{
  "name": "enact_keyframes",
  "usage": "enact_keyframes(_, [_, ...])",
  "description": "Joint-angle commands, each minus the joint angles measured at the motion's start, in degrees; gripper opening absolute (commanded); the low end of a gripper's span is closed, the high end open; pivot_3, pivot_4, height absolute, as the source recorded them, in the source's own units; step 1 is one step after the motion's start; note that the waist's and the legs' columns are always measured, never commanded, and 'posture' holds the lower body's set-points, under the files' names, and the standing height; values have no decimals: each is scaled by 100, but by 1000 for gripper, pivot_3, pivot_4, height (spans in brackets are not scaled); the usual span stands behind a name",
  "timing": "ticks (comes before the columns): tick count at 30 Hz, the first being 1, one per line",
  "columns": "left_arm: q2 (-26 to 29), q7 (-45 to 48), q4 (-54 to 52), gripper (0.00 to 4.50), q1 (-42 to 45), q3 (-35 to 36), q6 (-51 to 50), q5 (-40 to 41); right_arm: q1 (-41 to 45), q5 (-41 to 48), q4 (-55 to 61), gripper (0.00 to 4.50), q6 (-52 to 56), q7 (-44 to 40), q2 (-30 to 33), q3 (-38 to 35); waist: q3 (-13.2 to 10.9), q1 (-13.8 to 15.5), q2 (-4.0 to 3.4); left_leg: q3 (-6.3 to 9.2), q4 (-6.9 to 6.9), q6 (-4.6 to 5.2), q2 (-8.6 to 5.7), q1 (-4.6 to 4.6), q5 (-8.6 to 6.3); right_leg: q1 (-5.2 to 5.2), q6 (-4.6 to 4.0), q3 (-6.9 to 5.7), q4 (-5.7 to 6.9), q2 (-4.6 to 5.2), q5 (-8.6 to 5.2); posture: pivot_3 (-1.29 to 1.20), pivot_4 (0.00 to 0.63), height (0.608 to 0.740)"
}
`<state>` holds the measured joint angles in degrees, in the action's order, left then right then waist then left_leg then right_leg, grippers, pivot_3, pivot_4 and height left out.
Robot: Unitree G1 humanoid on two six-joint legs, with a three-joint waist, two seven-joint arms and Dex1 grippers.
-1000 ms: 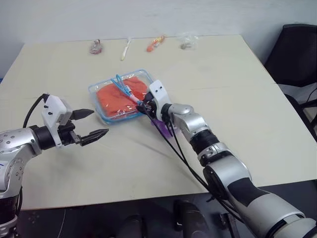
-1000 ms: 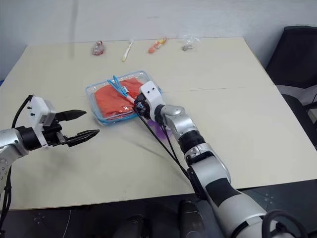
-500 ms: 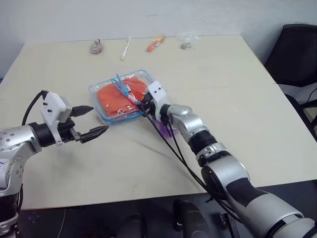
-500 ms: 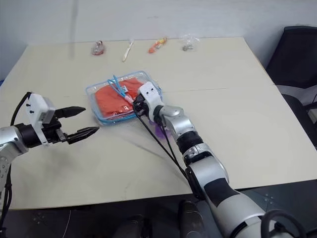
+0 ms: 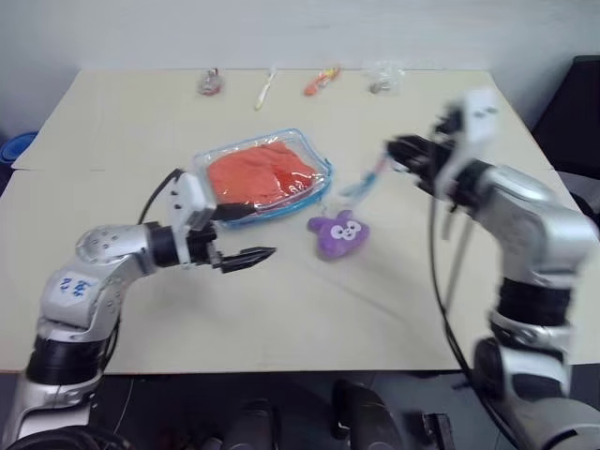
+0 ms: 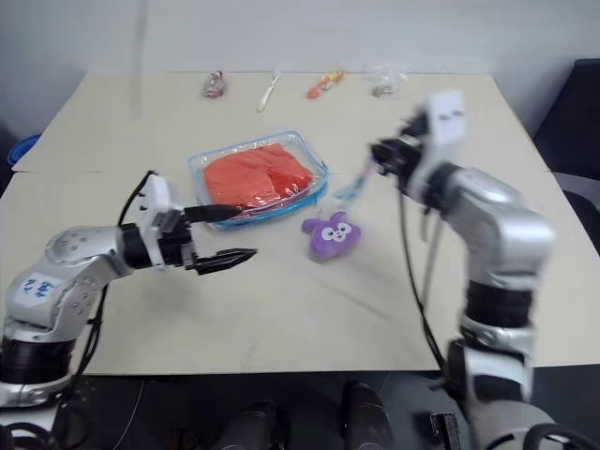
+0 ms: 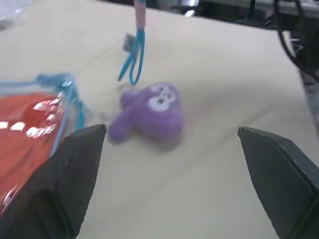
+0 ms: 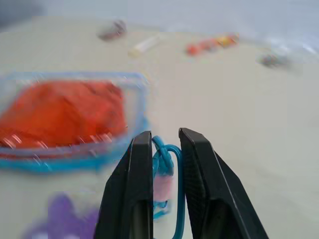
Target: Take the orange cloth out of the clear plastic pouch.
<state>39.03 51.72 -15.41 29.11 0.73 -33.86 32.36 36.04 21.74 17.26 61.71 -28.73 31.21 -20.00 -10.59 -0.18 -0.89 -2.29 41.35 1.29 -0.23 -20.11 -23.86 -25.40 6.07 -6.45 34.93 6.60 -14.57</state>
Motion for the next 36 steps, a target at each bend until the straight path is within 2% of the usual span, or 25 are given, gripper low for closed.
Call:
enact_keyframes(1, [-274,237,-14,4500,533,-243,72,111,-990,141,900,437,491,63,456,-909,0,30,0,-8,0,-3,-1,-1,3,0,0,-3,2,-1,0,0,150,740])
enact_keyframes(7, [-740,565,323,4500,1207,-598,207,11,-2610,-154,1017,437,24,294,500,-1581,-1,-3,0,-73,-23,-4,2,44,10,4,2,38,17,-6,1,0,150,740])
enact_keyframes(14, [-949,770,628,4500,1353,-746,420,-148,-3401,-220,651,437,-572,344,587,-2049,-1,28,-1,-87,-33,-3,1,69,10,14,2,51,15,-7,1,0,150,740])
enact_keyframes(19, [-920,897,527,4500,1224,-775,424,-122,-3690,-127,310,2042,-779,181,826,-2432,-1,74,-1,-85,-30,-1,0,71,11,26,4,50,7,-6,2,0,150,740])
enact_keyframes(23, [-845,952,489,4500,1136,-756,457,-170,-3902,-206,343,3424,-938,-93,1252,-2252,-1,95,-1,-78,-31,-1,2,81,11,33,4,51,6,-8,2,0,150,740])
enact_keyframes(26, [-751,938,499,4500,1098,-727,487,-266,-4012,-304,418,3424,-1242,-330,1635,-2045,-1,120,0,-73,-30,-1,2,83,11,38,4,50,3,-8,2,0,150,740])
enact_keyframes(29, [-491,921,550,4500,997,-570,499,-380,-3672,-35,515,3424,-971,-579,2068,-1888,-1,109,-1,-68,-31,-1,2,89,11,43,6,52,0,-9,3,0,150,740])
enact_keyframes(34, [-441,828,439,4500,922,-444,460,-302,-3617,-62,141,3424,-665,-546,2207,-1589,-2,175,0,-46,-29,-1,8,91,11,70,5,30,-18,-13,3,0,150,740])
enact_keyframes(36, [-484,773,399,4500,930,-446,437,-300,-3610,-51,93,3807,-659,-523,2151,-1508,-3,213,1,-43,-24,0,10,86,11,80,6,18,-25,-4,3,0,150,740])
